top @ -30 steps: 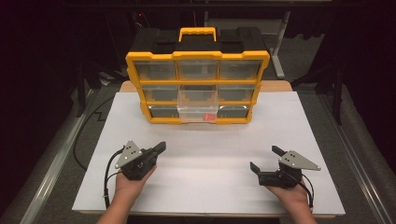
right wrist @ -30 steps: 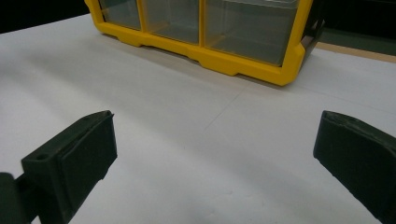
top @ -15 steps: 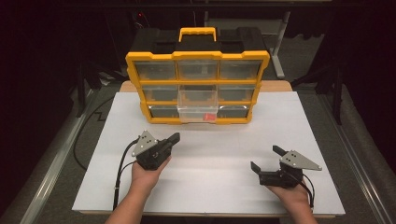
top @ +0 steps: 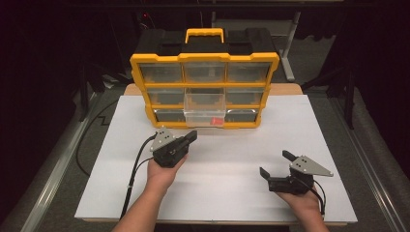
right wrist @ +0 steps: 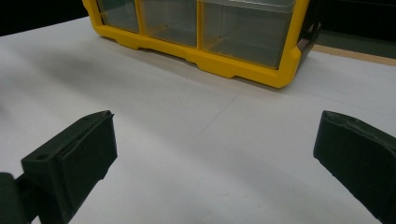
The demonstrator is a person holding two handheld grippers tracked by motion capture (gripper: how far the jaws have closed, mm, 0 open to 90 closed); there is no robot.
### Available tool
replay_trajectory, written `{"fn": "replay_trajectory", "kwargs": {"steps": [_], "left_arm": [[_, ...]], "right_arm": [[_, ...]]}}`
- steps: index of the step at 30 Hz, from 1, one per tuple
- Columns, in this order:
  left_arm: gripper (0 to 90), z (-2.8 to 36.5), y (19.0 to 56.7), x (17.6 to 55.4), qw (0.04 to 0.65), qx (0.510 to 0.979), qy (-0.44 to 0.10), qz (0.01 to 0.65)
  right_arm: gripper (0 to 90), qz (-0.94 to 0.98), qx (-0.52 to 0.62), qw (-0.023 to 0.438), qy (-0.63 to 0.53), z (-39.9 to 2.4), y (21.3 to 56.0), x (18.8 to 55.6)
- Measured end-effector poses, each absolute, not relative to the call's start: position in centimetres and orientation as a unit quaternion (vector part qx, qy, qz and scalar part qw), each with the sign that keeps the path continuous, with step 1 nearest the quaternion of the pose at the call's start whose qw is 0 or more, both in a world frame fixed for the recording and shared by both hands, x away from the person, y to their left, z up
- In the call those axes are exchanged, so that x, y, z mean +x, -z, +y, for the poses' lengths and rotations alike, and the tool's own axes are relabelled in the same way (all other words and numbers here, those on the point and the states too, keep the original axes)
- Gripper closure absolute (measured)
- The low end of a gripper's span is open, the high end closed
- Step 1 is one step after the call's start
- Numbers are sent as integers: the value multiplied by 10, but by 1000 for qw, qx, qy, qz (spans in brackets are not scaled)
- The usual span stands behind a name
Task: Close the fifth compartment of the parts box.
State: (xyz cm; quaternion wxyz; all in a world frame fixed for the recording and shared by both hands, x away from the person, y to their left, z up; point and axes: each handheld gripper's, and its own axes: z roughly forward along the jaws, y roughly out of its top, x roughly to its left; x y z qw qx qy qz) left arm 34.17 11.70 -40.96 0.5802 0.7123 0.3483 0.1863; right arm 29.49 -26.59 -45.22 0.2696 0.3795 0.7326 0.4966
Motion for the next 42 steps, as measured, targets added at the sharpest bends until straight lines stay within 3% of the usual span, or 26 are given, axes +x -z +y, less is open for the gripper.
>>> {"fn": "replay_trajectory", "kwargs": {"steps": [18, 42], "left_arm": [[899, 90, 394, 355, 574, 715, -182, 355], [899, 85, 388, 370, 571, 712, -190, 364]], "right_arm": [[0, 737, 371, 268, -497, -263, 452, 297], [0, 729, 376, 272, -503, -267, 449, 295]]}}
